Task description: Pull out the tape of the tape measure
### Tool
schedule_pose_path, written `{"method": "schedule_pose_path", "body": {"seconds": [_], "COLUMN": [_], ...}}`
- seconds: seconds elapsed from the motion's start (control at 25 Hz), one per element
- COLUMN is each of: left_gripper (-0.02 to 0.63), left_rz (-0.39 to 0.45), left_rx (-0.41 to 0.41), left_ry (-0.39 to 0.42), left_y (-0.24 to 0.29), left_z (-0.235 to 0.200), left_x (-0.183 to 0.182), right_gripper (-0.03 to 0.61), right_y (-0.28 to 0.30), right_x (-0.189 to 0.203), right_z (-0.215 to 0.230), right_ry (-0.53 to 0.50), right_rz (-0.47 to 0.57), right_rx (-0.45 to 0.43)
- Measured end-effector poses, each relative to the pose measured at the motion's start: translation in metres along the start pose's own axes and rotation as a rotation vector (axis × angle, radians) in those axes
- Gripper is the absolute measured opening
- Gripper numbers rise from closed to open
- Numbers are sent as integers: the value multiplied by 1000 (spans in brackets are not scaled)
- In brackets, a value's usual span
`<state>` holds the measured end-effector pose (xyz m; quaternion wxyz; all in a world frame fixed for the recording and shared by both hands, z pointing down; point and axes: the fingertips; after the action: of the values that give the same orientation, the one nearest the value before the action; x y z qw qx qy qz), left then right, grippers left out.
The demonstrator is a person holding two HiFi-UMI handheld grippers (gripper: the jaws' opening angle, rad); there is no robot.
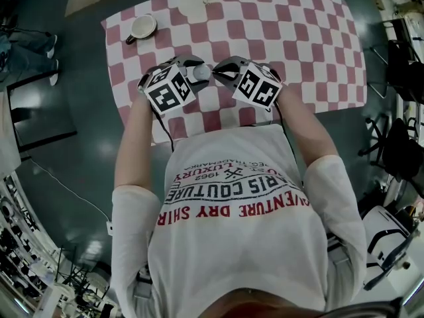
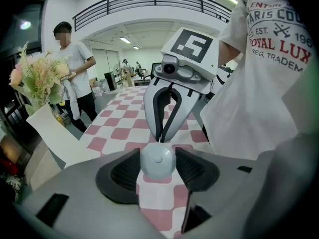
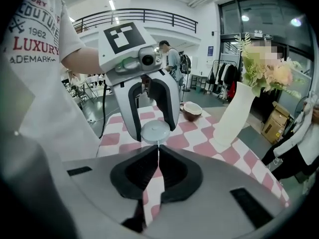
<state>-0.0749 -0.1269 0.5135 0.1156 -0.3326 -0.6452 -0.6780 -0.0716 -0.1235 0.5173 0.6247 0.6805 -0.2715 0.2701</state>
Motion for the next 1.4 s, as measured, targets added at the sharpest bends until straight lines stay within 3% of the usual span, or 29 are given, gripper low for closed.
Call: {"method": "schedule_pose_path", "body": {"seconds": [0.28, 0.44, 0.64, 0.84, 1.0, 1.4], "left_gripper": [238, 238, 238, 238, 236, 236], "left_rz": [-6, 13, 19, 106, 108, 128], "left_rx": [4, -11, -90, -192, -278, -325], "left_ry": [18, -2, -48, -154, -191, -237], "left_y": [1, 0, -5, -19, -27, -37], "left_z": [5, 3, -11, -25, -33, -31], "left_x": [-3, -5, 1, -2, 7, 14], "right_gripper": [34, 32, 31, 31, 31, 31], "right_y": [-1, -4, -11, -26, -37, -49], "right_x": [0, 0, 10, 10, 19, 34], "right_z": [-5, -1, 16, 33, 42, 46], "right_ry": [-53, -32, 22, 120, 188, 251], "right_rz": [-7, -6, -42, -35, -45, -61], "right_rx": [-11, -8, 77, 189, 279, 351]}}
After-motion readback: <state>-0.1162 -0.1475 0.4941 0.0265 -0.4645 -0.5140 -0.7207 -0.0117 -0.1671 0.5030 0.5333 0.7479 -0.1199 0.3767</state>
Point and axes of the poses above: the fingertips, and each gripper's own axes: y forward along the fingers, z to its right, x out of its underside, and after that the axes turned 7 degrees about -y, right-handed
